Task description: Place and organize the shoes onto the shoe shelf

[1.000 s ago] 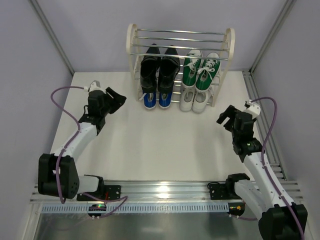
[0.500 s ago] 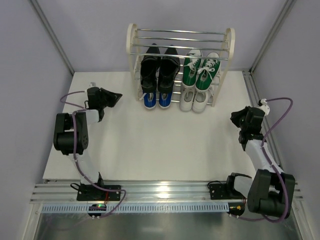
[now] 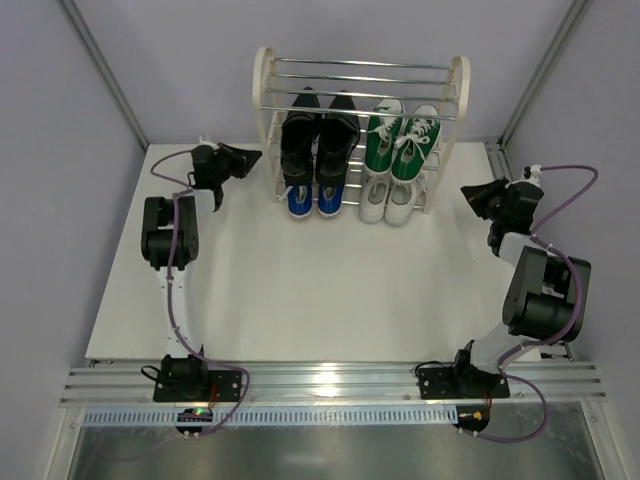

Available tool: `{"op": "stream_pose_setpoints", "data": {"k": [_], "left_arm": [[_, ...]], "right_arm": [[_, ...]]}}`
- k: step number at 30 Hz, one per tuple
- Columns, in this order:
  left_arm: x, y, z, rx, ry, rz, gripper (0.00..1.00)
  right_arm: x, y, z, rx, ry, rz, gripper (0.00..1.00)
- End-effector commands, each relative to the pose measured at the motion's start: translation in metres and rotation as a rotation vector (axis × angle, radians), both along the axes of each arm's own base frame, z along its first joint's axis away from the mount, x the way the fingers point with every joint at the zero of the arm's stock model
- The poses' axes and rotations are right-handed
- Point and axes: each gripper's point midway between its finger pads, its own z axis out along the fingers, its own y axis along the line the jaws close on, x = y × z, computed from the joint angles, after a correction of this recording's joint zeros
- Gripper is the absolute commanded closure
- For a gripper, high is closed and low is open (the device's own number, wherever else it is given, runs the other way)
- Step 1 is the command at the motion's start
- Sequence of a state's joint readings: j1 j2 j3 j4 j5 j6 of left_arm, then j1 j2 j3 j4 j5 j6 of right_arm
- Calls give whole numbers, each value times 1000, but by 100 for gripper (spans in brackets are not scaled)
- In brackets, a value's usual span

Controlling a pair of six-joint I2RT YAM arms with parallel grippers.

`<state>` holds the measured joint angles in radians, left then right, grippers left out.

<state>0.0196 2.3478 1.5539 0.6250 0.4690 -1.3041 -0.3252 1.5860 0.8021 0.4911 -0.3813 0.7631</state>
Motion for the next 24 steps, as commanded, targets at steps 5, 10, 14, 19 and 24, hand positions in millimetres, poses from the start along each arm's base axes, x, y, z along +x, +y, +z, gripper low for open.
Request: {"op": "stream_pose_setpoints", "data": {"k": [5,10,14,19,24], "left_arm": [[-23,-89,-9,-9,-4,-180,100],[-41,-110,-30,-4,24,-214,100],[-59,-142,-34,-8,33,-276,100],[-83,-179,-35,-18,28,-340,100],[-105,-211,-38,-49,33,-397,100]], "right_arm": [[-2,-9,11,-55,-61,-23,96],[-26,-10,1,-66,-29,-71,96],[-47,-9,1,-103,-17,-95,96],[-74,-1,8,-140,-34,-86,96],[-88,20,14,-160,-63,20,96]]}}
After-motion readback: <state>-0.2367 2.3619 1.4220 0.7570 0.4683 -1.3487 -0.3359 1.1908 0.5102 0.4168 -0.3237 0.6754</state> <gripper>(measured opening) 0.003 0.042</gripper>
